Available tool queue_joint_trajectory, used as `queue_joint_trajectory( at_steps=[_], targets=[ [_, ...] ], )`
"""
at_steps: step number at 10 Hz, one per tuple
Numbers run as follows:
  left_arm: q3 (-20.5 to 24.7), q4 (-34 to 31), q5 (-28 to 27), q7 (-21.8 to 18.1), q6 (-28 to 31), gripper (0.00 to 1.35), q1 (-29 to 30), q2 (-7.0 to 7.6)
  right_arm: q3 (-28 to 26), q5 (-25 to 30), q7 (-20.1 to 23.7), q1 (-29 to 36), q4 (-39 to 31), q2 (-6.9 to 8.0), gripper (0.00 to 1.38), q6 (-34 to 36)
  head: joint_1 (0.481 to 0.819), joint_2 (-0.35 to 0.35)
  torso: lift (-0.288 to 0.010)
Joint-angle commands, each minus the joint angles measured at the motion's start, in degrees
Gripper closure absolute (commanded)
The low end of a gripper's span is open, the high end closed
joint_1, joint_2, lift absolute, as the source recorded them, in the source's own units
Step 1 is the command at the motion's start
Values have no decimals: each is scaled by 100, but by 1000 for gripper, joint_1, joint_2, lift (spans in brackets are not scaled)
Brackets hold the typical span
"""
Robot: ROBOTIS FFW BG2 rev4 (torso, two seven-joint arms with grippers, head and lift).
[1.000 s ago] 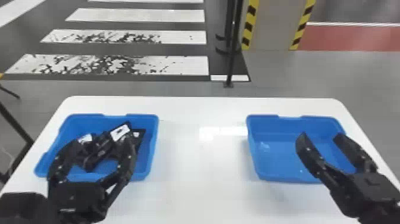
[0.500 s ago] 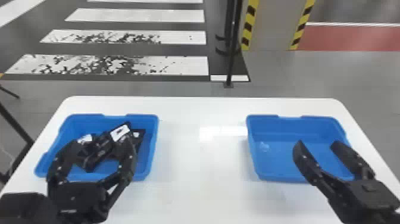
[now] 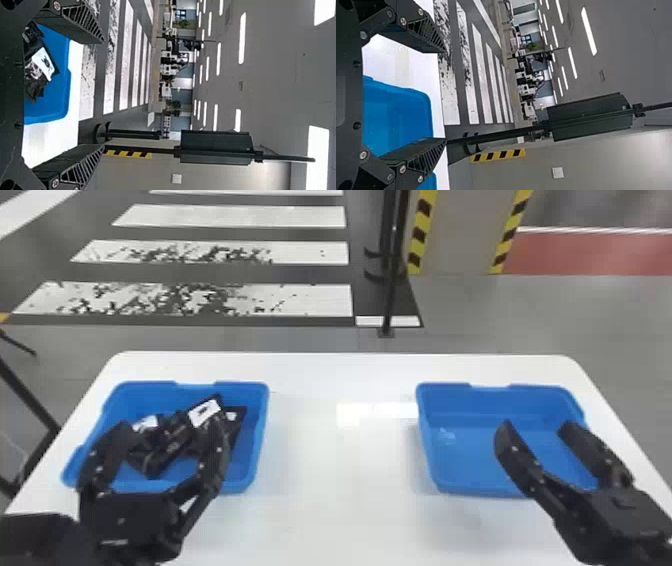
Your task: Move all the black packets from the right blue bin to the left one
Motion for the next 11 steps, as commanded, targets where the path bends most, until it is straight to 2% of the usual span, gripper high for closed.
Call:
queue_joint_trajectory(
  at_steps=[1, 11],
  targets=[
    [-2, 0, 2, 0, -26, 98, 1, 6, 2, 0, 0, 2, -12, -8, 260, 0, 695, -4, -140],
    [-82, -141, 105, 0, 44, 104, 15, 33, 47, 34, 0, -12, 16, -8, 259, -197, 695, -9, -140]
  ],
)
